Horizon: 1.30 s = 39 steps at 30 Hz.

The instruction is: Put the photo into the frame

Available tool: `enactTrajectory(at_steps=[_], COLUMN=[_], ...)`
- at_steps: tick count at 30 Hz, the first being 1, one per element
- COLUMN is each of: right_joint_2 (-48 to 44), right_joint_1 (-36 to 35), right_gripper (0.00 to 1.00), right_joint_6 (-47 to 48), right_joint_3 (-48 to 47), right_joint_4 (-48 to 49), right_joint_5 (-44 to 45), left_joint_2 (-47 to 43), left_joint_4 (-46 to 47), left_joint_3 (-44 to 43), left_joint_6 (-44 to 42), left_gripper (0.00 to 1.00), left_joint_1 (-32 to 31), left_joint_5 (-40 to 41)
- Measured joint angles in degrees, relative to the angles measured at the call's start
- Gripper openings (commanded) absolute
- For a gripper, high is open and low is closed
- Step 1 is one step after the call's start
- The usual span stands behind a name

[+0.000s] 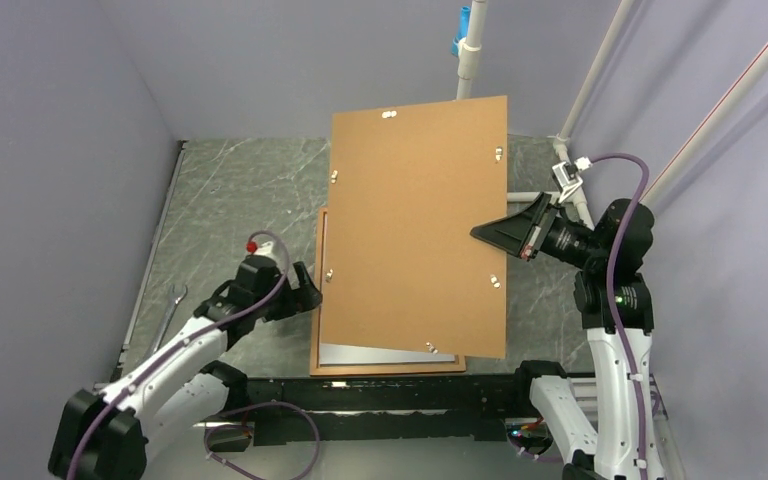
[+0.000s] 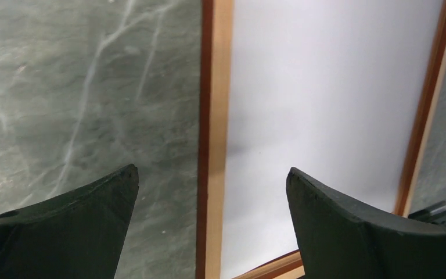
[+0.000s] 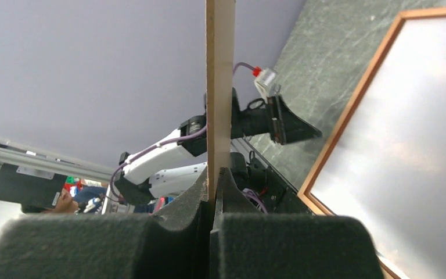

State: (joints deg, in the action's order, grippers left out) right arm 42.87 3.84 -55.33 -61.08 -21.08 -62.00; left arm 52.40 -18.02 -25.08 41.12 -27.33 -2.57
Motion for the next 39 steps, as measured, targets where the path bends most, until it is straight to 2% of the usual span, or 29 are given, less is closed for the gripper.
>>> enactTrajectory(at_steps=[6, 10, 20, 23, 32, 39], right_joint_2=[-0.8, -1.2, 0.2, 0.9, 1.6, 5.4], right_joint_1=[0.0, 0.0, 0.0, 0.0, -1.7, -5.4], right_gripper=[0.0, 0.0, 0.0, 0.0, 0.0, 0.0], right_joint_6=[4.9, 8.2, 11.8, 12.5, 10.9, 7.7], right_joint_3=[6.1, 11.0, 23.1, 25.4, 33.8, 37.1], right_joint_4=[-3.7, -6.2, -5.7, -4.7, 3.6, 11.1], right_joint_5=[0.8, 2.7, 4.4, 4.5, 5.8, 8.6], left_joint_2=[-9.1, -12.5, -8.3, -5.9, 0.2, 5.2], left_joint_4=[-1.2, -2.7, -4.3, -3.3, 2.1, 5.8], left_joint_3=[3.0, 2.8, 2.3, 2.4, 5.7, 6.1], left_joint_6=[0.3, 0.0, -0.9, -1.0, -0.9, -0.1], left_gripper=[0.97, 0.95, 0.79, 0.77, 0.65, 0.58], left_joint_1=[10.7, 13.9, 14.3, 14.3, 14.0, 11.3], left_joint_5=[-7.9, -10.7, -13.4, -14.4, -16.7, -16.6])
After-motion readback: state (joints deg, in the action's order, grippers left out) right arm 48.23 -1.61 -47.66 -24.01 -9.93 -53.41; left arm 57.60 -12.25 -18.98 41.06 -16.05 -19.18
